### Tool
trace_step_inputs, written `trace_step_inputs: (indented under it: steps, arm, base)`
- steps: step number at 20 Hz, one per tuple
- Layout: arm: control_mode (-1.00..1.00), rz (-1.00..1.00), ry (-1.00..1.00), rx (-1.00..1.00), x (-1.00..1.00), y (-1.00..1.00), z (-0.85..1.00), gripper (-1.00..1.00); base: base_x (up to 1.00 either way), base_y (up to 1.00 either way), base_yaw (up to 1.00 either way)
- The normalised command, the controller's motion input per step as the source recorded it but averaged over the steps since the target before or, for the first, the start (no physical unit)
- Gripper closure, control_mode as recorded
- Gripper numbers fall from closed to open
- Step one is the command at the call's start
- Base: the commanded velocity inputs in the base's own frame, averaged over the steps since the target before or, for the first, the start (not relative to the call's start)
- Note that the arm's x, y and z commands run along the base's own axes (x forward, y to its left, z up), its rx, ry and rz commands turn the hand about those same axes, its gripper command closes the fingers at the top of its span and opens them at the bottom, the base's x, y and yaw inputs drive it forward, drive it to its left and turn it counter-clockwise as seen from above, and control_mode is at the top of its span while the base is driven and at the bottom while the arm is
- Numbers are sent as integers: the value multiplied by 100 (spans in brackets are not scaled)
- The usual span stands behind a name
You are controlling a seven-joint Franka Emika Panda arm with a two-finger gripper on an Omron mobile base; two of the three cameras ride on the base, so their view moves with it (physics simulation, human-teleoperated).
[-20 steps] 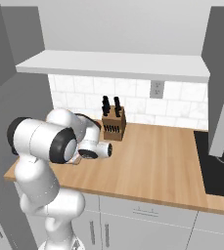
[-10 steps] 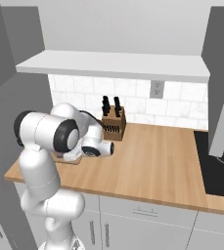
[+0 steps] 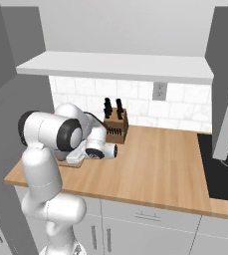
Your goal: Pick the kettle from the counter and place it on the tray. Then pick the mug from the cabinet and place it on the tray. Then close the cabinet doors.
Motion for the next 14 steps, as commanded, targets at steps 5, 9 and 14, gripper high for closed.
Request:
trace_step_inputs:
  steps: [5,9,14]
  arm:
    - [-100,0,0,0,0,1,-11,-100]
    - [-100,0,0,0,-2,2,-5,-100]
    - [-100,0,0,0,-14,0,0,-100]
  base:
    - [0,0,0]
    - [0,0,0]
    - [0,0,0]
